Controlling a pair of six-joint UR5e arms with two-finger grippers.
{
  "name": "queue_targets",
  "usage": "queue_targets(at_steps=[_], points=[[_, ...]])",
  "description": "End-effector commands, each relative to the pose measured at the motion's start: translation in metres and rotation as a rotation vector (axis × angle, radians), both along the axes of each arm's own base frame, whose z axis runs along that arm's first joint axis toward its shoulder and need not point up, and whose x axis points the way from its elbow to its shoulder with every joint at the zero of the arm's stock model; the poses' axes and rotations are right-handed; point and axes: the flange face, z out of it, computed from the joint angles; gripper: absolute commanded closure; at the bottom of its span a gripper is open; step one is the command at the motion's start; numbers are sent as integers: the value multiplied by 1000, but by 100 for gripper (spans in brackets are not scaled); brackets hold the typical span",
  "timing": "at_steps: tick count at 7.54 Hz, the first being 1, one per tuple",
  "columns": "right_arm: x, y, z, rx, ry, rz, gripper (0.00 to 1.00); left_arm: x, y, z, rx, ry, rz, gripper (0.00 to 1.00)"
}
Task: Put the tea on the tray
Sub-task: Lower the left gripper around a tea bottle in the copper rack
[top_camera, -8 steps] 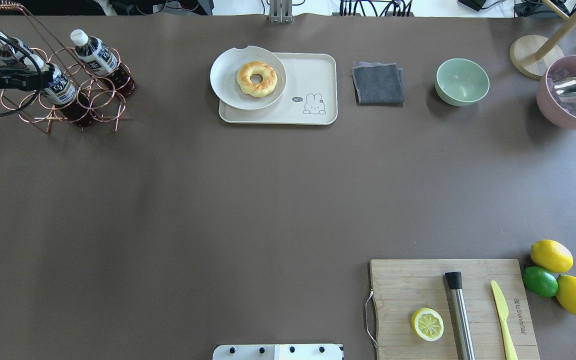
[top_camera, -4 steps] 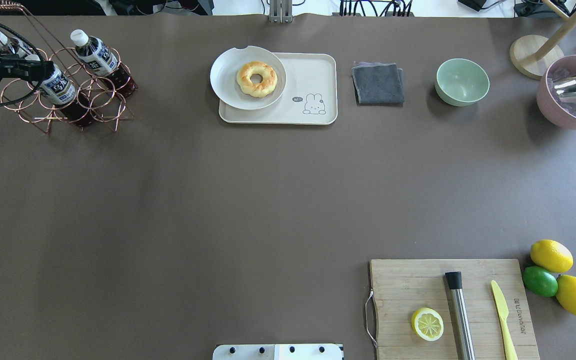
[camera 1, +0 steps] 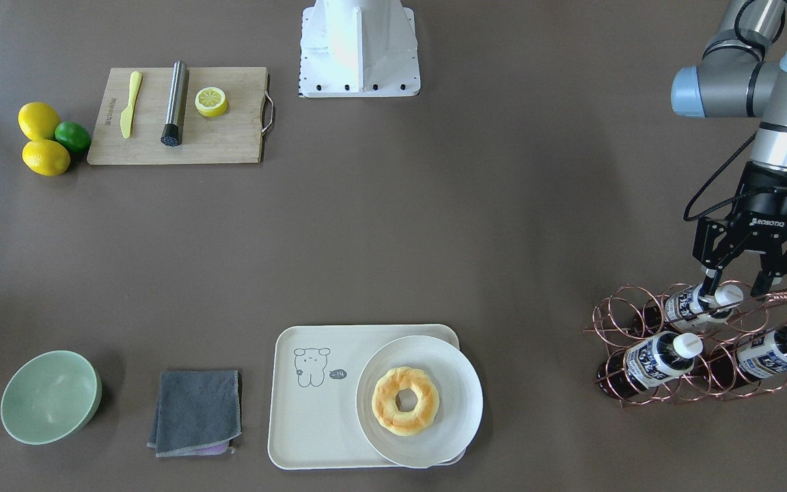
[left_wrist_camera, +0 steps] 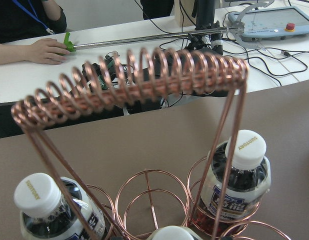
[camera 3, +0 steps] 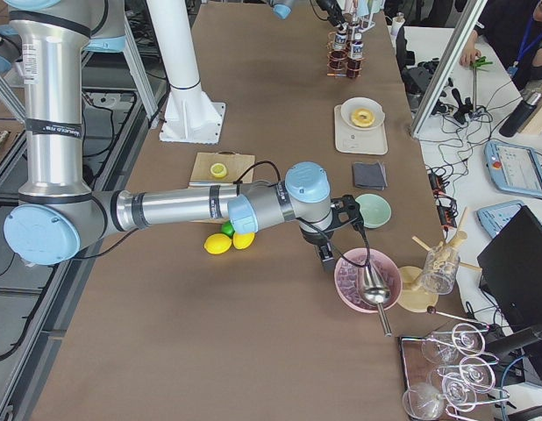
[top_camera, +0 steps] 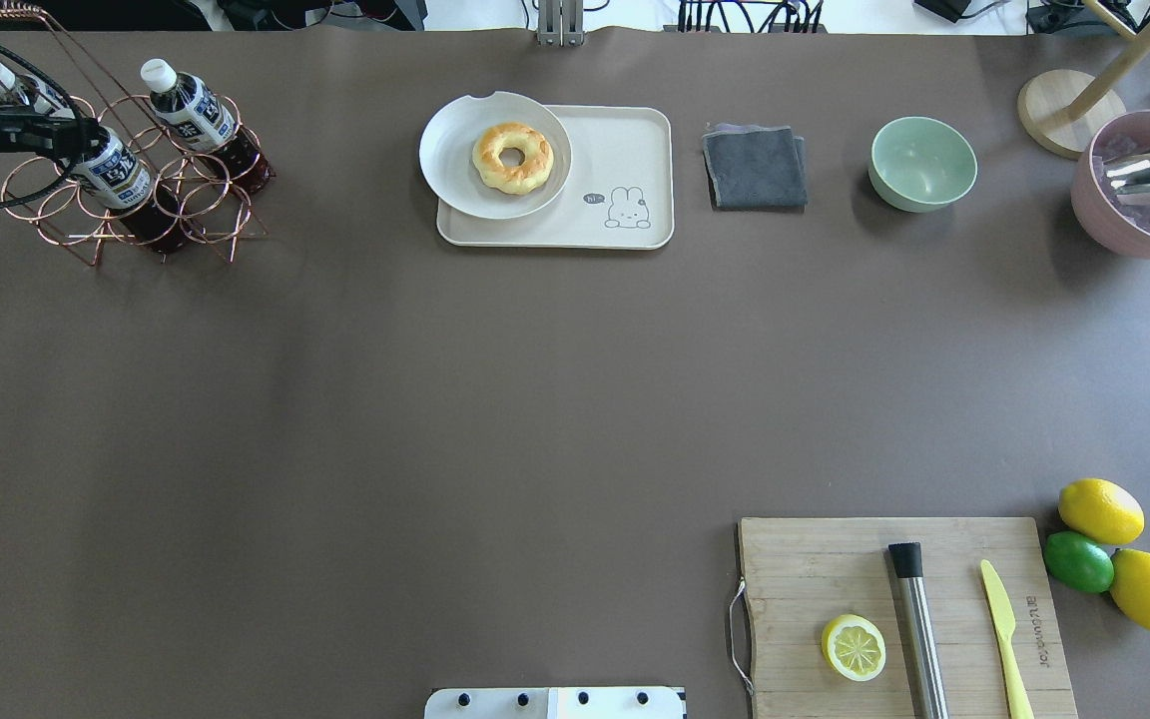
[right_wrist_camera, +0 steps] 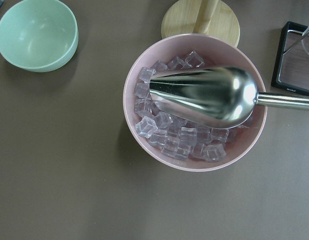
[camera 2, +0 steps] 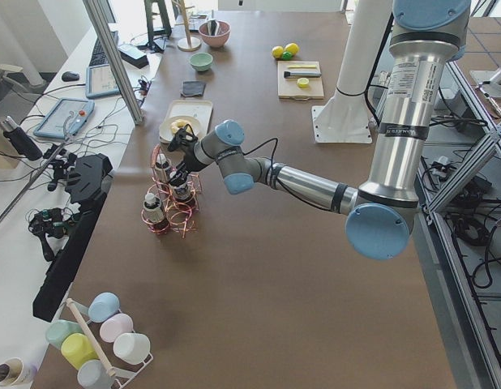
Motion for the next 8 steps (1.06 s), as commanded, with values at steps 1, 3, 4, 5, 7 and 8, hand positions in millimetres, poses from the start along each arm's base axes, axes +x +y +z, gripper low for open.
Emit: queue_targets(at_steps=[1, 3, 4, 5, 7, 8], points=[[0, 0, 0, 0, 1, 0, 0, 2, 0, 2, -5, 1, 0, 32], [0, 0, 0, 0, 0, 0, 0, 5, -5, 11, -7, 1, 0, 33], [0, 0, 0, 0, 1, 0, 0, 6, -7, 8, -2, 6, 1, 37], [0, 0, -1, 2, 0, 0, 0, 7, -7, 3, 4, 11, 0, 41], [0, 0, -1, 3, 1, 0, 0, 6, -7, 2, 7, 15, -1, 65], [0, 0, -2, 3, 0, 0, 0, 6, -6, 3, 12, 14, 1, 96]])
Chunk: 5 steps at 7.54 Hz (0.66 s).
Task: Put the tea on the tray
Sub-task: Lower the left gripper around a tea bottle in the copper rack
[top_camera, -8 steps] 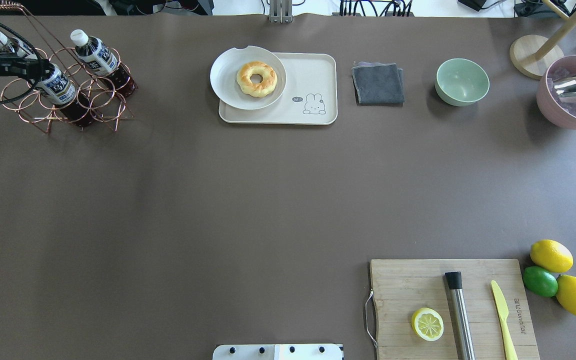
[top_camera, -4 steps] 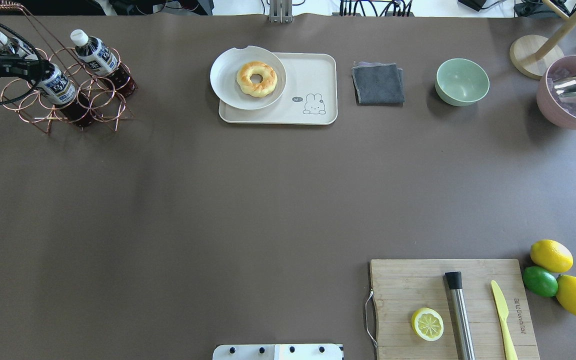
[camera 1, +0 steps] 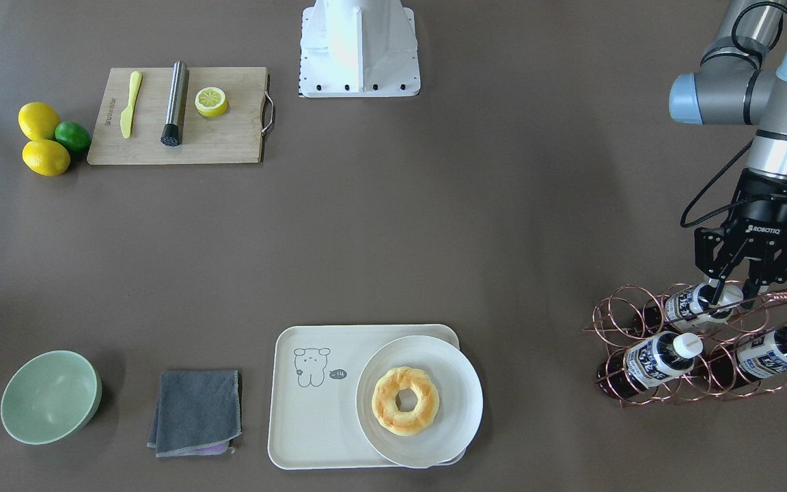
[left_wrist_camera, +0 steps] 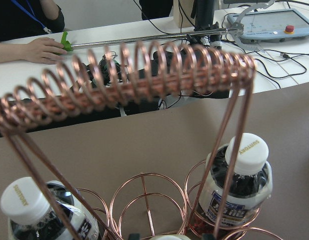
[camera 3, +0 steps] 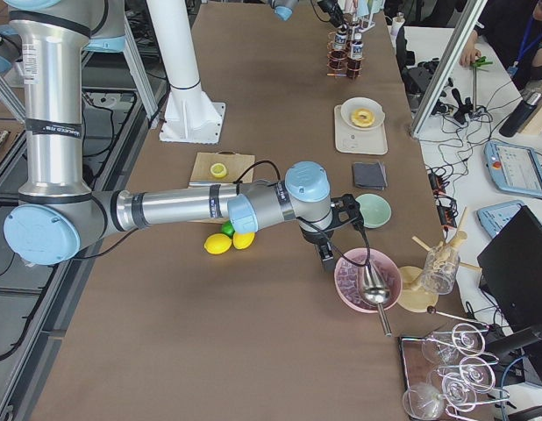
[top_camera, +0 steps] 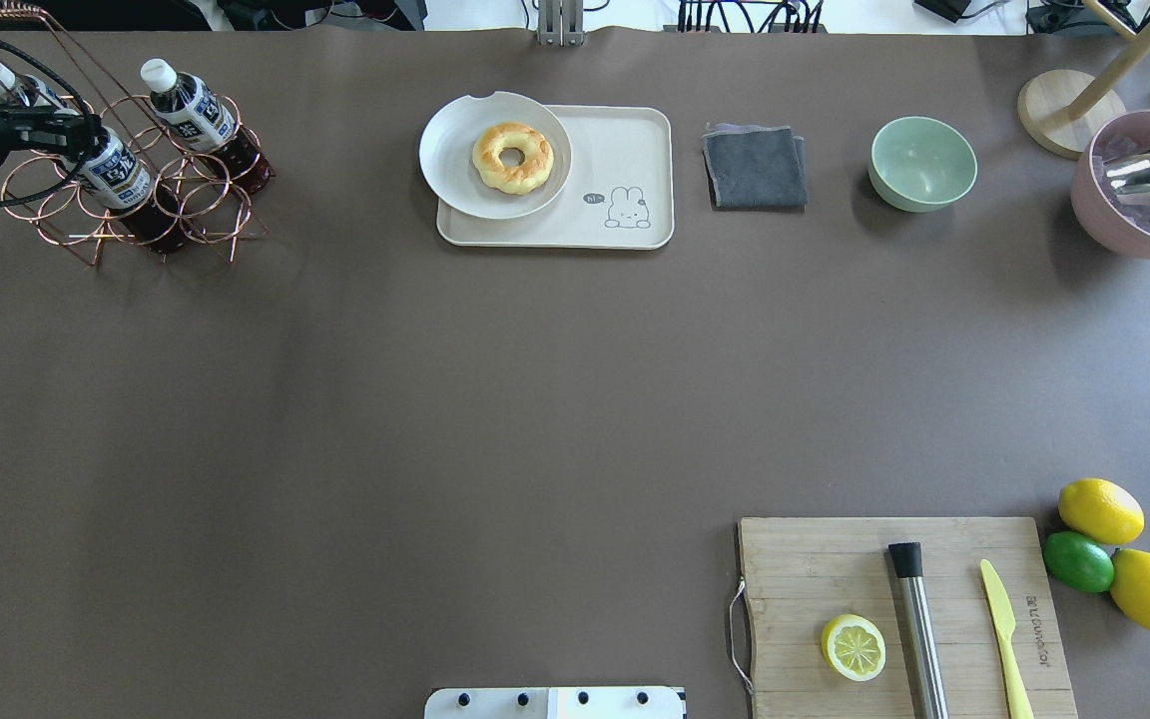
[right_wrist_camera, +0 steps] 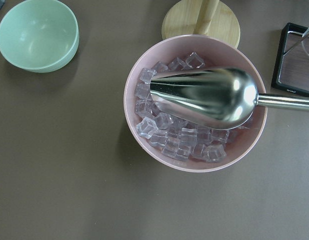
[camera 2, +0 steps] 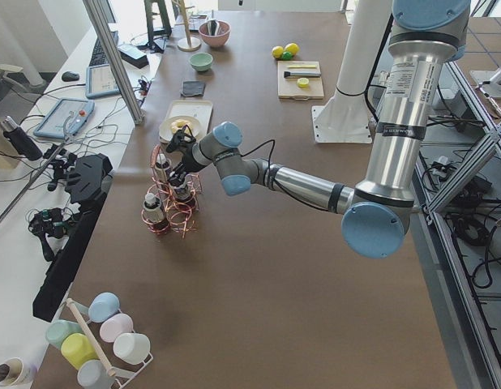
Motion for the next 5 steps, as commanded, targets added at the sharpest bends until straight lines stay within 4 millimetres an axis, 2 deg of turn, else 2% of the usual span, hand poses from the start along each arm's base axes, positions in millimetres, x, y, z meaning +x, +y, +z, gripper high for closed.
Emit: queue_targets(at_steps=[1, 2, 3, 4, 5], points=[[0, 0, 0, 0, -1, 0, 0, -3, 1, -1, 11, 3, 0, 100], [0, 0, -1, 2, -1, 0, 0, -6, 0, -1, 14, 2, -5, 100], [0, 0, -1, 2, 1, 0, 0, -20, -3, -8, 22, 5, -18, 100], [0, 0, -1, 2, 1, 0, 0, -26, -2, -20, 36, 12, -26, 100], [0, 0, -1, 2, 1, 0, 0, -34, -1, -24, 30, 27, -10, 100]])
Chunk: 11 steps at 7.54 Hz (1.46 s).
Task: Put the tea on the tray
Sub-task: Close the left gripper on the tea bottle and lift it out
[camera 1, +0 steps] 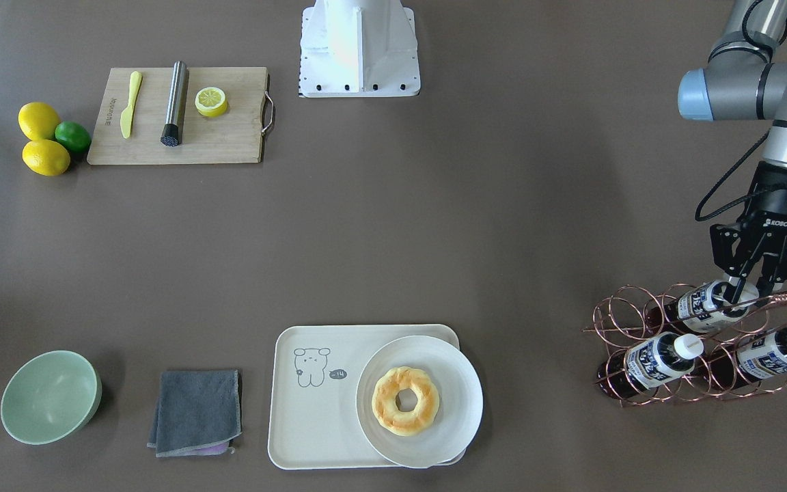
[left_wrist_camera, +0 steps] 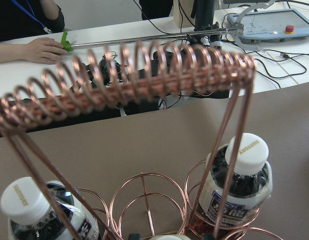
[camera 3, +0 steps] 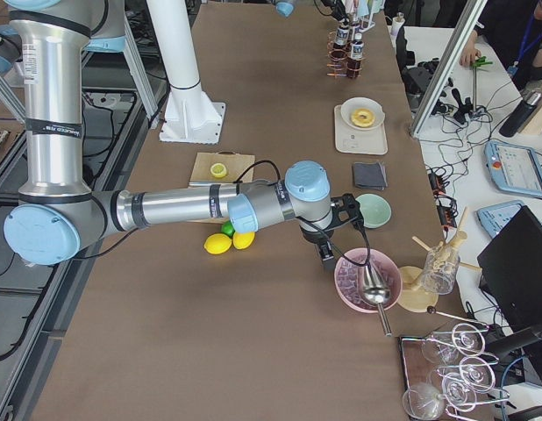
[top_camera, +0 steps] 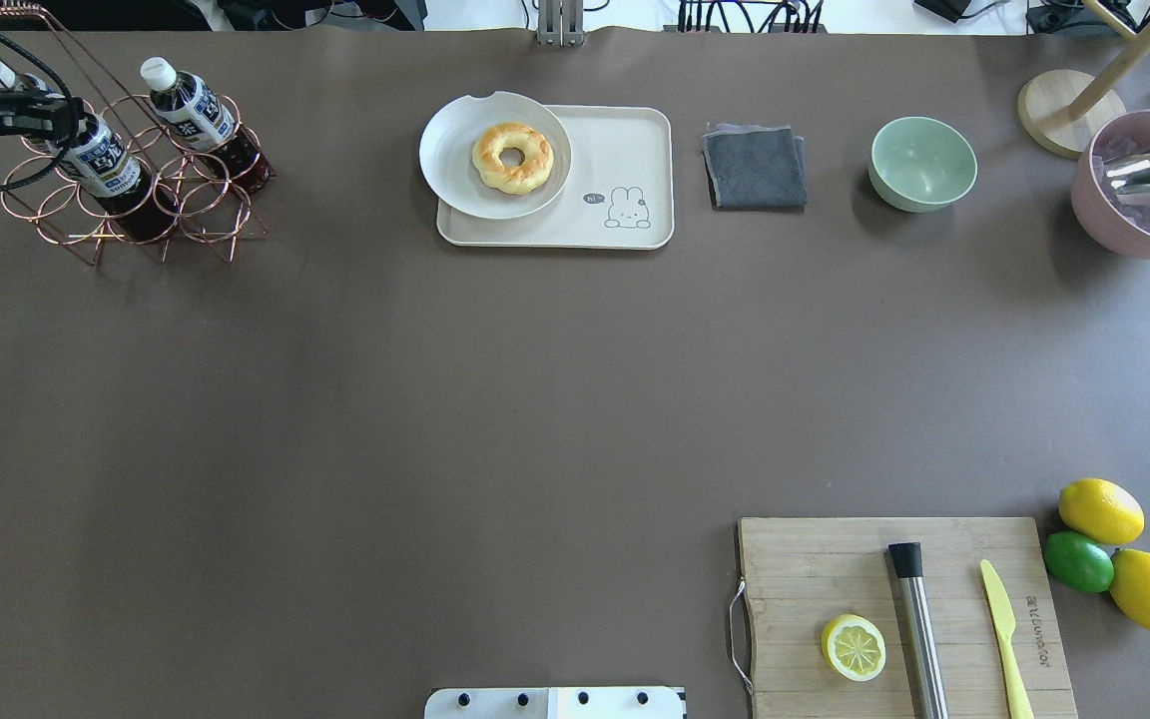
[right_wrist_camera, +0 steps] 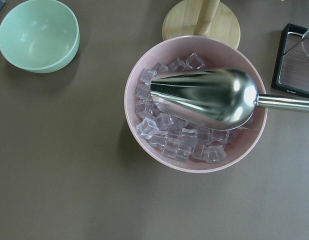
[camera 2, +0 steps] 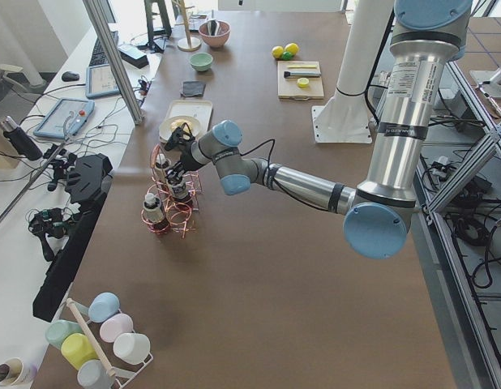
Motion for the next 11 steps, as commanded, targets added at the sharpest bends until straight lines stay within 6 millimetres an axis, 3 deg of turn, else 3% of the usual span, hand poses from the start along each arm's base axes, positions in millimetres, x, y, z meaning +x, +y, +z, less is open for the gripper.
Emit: queue_targets(at_steps=[1, 3, 5, 7, 8, 9, 11], points=[[0, 0, 0, 0, 0, 0, 0, -37, 1, -26, -15, 39, 20, 100], [0, 1, 1, -1, 2, 1, 0, -83, 6, -79, -43, 71, 33, 100], [0, 1, 1, -3, 0, 0, 0, -125, 14, -116, -1, 22, 44, 100], [0, 1, 0, 0, 0, 0, 0, -134, 29, -144, 47, 34, 40, 100], [0, 0, -3, 4, -3, 3, 0, -125, 38, -154, 73, 37, 58, 100], [-1, -2, -11, 9, -13, 7, 0, -95, 53, -172, 118, 40, 93, 100], [-14, -5, -27, 25, -24, -7, 0, 7, 74, -187, 171, -5, 103, 100]])
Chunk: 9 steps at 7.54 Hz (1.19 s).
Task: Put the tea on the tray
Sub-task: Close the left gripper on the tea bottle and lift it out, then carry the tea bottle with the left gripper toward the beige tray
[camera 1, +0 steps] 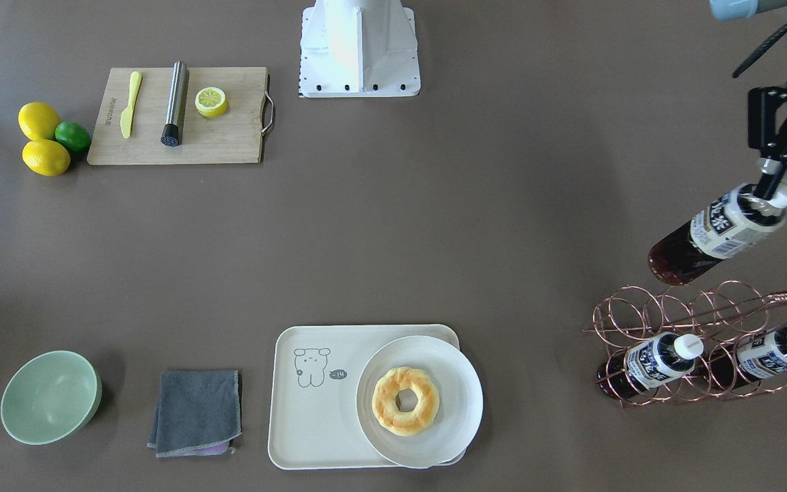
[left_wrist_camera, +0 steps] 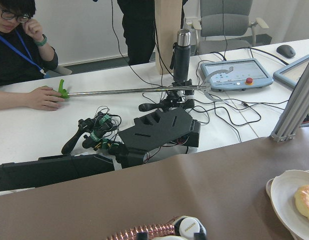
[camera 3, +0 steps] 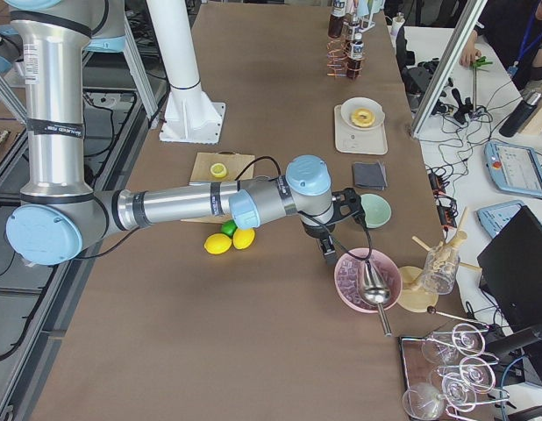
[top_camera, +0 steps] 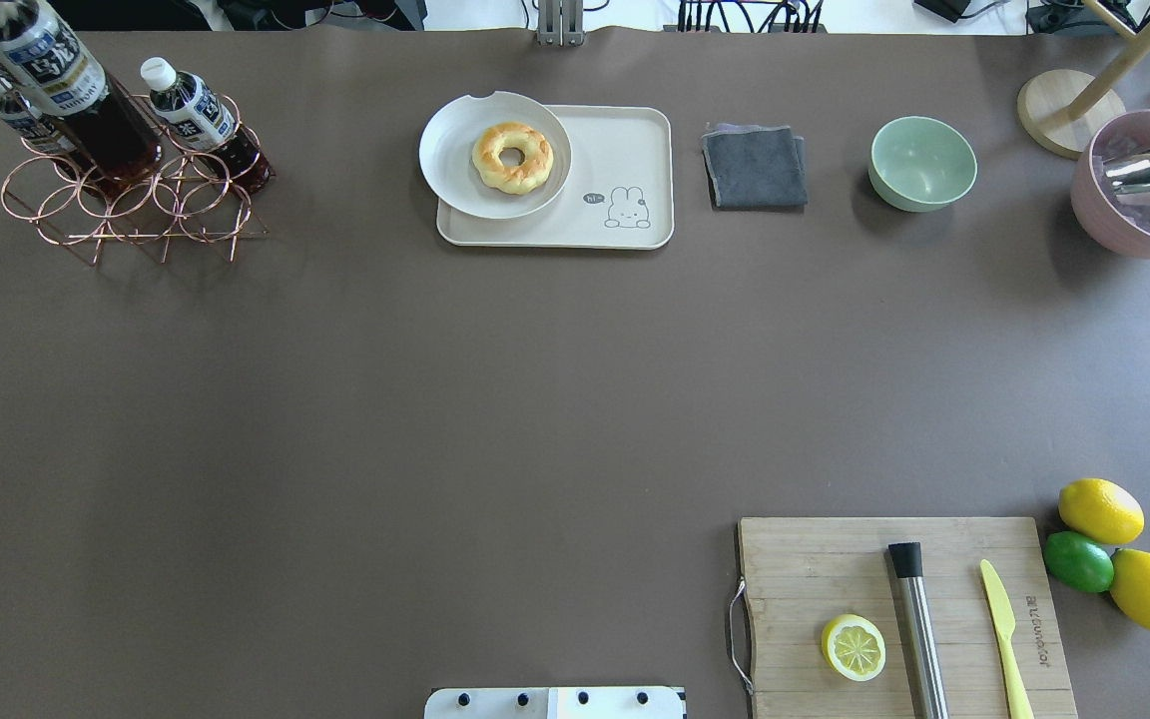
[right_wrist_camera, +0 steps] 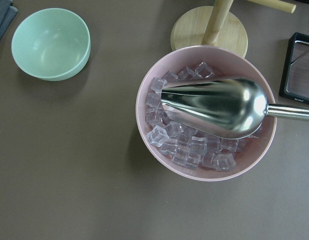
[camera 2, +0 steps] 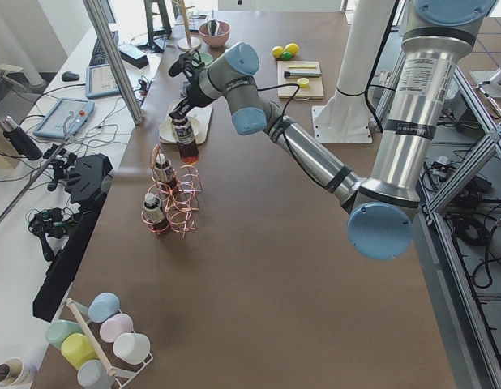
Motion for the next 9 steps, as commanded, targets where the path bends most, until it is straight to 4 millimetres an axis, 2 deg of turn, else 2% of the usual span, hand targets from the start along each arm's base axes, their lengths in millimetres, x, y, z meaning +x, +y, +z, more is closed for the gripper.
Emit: queue_targets(at_steps=[1, 2, 3, 4, 5, 6, 7, 9], points=[[-28, -12, -31, 25, -22, -27, 1, 126, 32, -33, 49, -9, 12, 100], [-44, -22, -46, 33, -33, -34, 1, 178, 47, -62, 31, 16, 14, 100], [-60, -22, -59, 44, -39, -53, 1, 232, 67, -99, 18, 2, 20, 100], [-69, -23, -62, 51, -38, -70, 1, 284, 95, -134, 8, 6, 19, 100], [-72, -25, -64, 87, -41, -73, 1, 326, 115, -157, 20, 8, 31, 100], [-74, -25, -64, 95, -42, -76, 1, 363, 123, -163, -13, 26, 27, 100], [-75, -25, -65, 97, -43, -78, 1, 380, 129, -167, -23, 31, 41, 100], [-77, -26, -65, 97, -42, -80, 1, 411, 146, -157, -22, 27, -7, 100]])
